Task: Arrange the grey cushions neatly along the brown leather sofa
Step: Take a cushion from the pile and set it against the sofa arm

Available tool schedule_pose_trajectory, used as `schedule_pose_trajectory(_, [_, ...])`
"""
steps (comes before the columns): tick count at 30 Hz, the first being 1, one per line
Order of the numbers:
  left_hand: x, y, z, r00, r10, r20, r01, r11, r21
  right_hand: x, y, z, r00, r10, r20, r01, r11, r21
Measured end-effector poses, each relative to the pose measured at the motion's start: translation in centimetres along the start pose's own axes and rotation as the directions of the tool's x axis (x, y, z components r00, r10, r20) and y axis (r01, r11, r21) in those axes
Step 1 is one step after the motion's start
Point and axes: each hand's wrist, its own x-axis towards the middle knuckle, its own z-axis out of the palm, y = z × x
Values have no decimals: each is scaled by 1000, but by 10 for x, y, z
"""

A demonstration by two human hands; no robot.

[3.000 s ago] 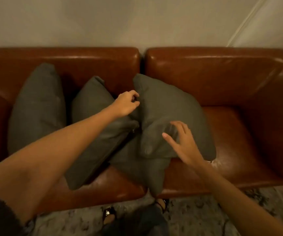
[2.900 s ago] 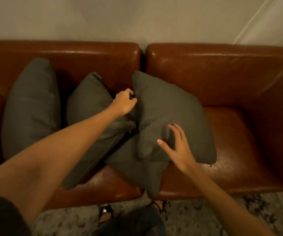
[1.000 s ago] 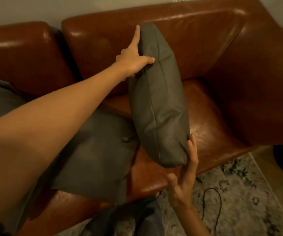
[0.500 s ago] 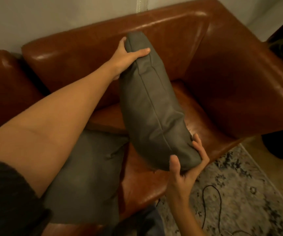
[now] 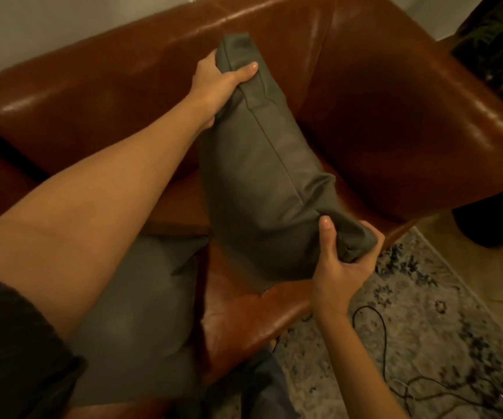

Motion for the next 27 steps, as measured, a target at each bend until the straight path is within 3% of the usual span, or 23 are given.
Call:
schedule_pose_trajectory(24, [91,54,178,993,-37,109,51,990,-132,251,22,-77,984,-176,-19,169,967,-189])
schedule_pose_trajectory(27, [105,62,206,990,-35,133,51,991,-121,284,27,-86,987,-150,-63,136,972,-191])
